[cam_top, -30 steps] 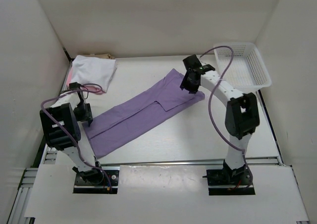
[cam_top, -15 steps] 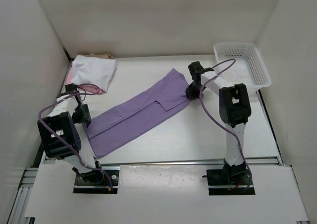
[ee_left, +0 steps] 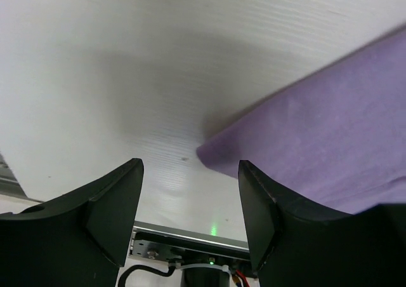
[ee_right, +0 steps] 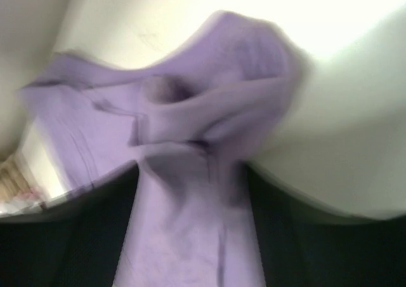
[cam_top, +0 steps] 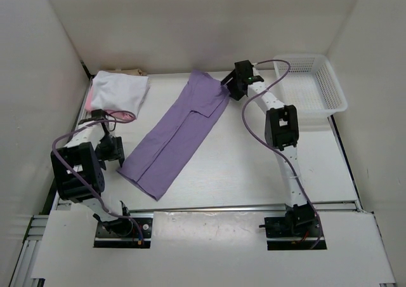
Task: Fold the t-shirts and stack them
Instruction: Rotate the tshirt 90 degrees
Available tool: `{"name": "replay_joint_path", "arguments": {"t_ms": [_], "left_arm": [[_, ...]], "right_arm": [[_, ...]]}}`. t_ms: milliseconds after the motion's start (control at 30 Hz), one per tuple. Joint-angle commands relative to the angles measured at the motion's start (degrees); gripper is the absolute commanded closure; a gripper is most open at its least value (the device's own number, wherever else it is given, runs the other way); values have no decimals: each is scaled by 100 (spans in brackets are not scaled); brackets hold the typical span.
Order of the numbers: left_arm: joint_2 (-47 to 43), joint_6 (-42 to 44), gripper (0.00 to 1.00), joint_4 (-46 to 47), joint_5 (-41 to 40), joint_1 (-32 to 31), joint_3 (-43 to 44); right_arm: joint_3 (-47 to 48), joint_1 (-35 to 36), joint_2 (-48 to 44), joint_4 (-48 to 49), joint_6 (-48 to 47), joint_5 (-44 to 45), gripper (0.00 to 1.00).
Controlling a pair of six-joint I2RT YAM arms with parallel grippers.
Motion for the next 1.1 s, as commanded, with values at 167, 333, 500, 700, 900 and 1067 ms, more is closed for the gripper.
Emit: {"name": "replay_joint_path", "arguments": {"t_ms": [167,333,500,700,900,1067], "left_arm": [[-588,-1,27,-181,268,-126,58],[-1757,-1,23,-233,76,251,-21],[-2951,-1,9,-120,-531,384,-512],[-3429,-1,0,-172,-479,384,-575],[-3429,-1,0,-250,-488,384,-637],[-3621,-1,0,-312,-541,384,-505]], "right_arm": [[-1850,10,-2437,17,-1543,555,0],[-4975,616,-4840,-124,-1396,1305,0],[-6738,2100,-6311,-195,276,1011,0],[-6795,3815,-5900,-37,1969,507,11],[-5687,4975,-4538,16,3261,34,39],[-5212,5389,-3448,315,4184,-169,38]]}}
